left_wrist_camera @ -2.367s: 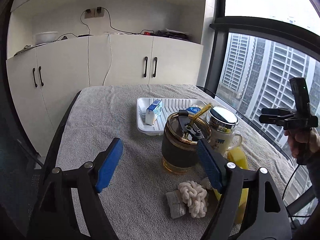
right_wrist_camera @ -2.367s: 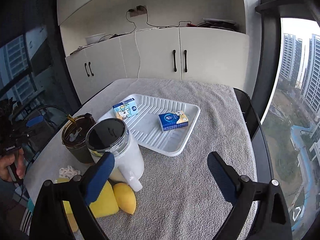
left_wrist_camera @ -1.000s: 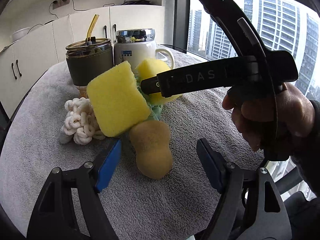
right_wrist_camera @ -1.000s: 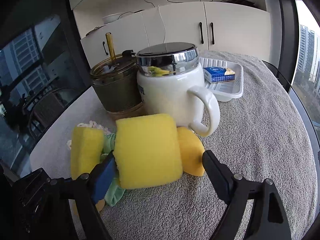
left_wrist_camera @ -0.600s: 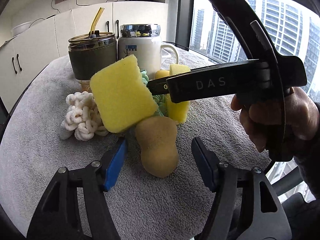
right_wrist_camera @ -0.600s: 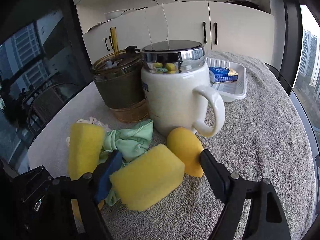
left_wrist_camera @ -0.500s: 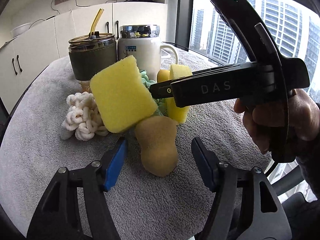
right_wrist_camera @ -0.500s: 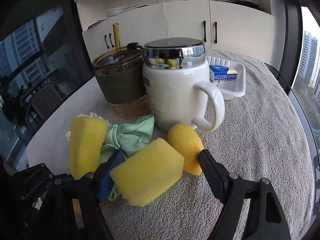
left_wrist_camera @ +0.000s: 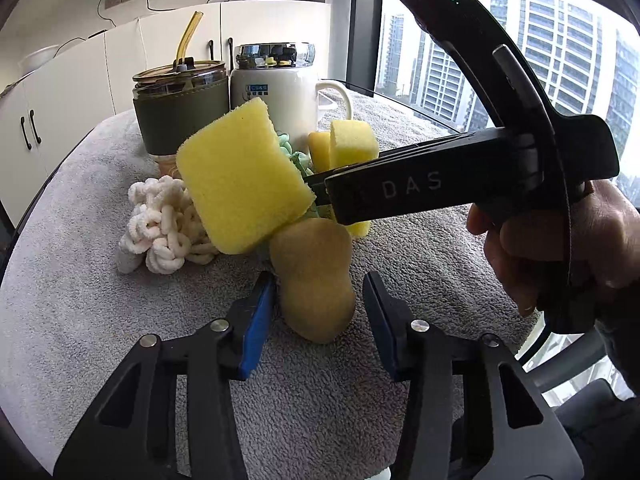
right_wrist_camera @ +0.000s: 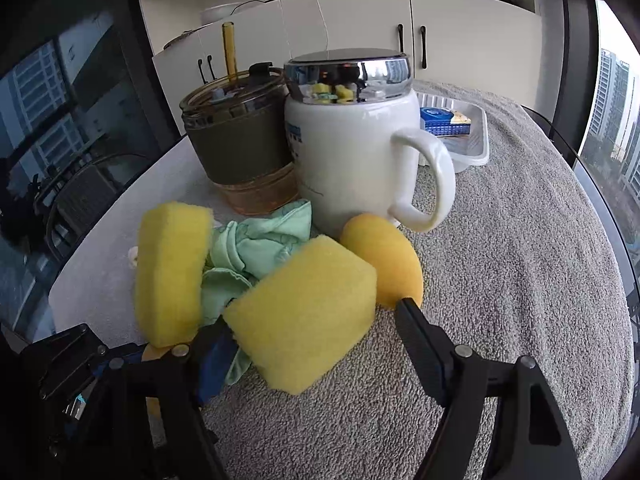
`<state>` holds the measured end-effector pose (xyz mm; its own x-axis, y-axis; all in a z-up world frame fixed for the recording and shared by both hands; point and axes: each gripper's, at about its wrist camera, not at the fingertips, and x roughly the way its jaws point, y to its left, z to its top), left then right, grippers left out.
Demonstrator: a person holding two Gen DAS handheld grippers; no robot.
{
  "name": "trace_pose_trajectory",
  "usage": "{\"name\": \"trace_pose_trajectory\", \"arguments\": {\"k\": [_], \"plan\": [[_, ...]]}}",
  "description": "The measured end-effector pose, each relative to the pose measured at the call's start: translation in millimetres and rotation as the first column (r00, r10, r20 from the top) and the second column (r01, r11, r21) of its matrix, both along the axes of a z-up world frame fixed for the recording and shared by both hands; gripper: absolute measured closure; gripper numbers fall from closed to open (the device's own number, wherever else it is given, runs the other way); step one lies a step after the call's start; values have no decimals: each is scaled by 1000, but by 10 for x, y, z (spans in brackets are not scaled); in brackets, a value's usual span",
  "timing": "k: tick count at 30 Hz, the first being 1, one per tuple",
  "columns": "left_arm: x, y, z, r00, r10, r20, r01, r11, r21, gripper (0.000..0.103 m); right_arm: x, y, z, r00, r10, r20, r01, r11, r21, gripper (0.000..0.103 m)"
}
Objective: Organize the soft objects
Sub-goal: 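Grasp the tan peanut sponge with the left tool while the right grasps a yellow sponge, then carry the tan sponge with the left tool while the right carries the yellow sponge toward the tray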
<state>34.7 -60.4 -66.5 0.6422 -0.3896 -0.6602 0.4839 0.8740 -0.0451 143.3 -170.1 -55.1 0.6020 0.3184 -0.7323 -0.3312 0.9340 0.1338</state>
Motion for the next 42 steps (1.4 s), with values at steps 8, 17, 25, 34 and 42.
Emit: {"name": "trace_pose_trajectory", "arguments": {"k": [8, 17, 25, 34, 42], "plan": [[-27, -8, -12, 1000, 1, -4, -1, 1000, -9, 70, -27, -13, 11, 1000, 28, 6, -28, 1000, 13, 41], [-73, 84, 34, 1000, 1, -6, -1, 999, -41, 72, -120, -112, 70, 999, 42, -6, -42, 993, 109, 54], [-155, 131, 70, 1000, -12, -6, 12, 999, -53, 74, -263, -108, 135, 999, 37, 1, -37, 999, 24, 64], [-178, 147, 127, 1000, -9, 14, 10, 997, -71, 78, -403, -65, 95, 1000, 19, -12, -19, 998, -55, 81], [-299, 264, 214, 1000, 4, 27, -2, 997, -78, 78, -553, -26, 195, 1000, 12, 12, -11, 998, -66, 81]]}}
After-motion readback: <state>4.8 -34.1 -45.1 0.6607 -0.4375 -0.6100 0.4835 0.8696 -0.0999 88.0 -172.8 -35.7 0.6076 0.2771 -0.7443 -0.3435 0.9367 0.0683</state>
